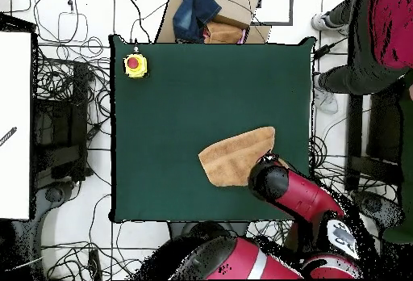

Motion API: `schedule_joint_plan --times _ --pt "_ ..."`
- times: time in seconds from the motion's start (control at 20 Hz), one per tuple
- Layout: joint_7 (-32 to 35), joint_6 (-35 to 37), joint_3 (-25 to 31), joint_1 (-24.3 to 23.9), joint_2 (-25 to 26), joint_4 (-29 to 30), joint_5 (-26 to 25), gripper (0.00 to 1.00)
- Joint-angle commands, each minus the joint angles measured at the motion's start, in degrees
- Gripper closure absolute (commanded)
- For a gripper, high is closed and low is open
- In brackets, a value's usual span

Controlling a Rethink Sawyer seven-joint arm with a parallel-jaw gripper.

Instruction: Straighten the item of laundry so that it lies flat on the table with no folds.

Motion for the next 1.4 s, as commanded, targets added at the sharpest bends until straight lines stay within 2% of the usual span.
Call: schedule_joint_plan --times 0.05,0.25,0.55,1.4 --pt "-2.2 3.4 2.7 -1.5 -2.3 1.0 -6.5 1.0" --pt "-0.3 4.5 1.7 -0.7 -3.0 2.0 -7.3 1.0" --pt "4.1 11.3 -3.0 1.4 -1.3 1.9 -5.6 1.0" --pt "5.7 10.4 -2.0 0.8 1.2 1.5 -4.9 1.0"
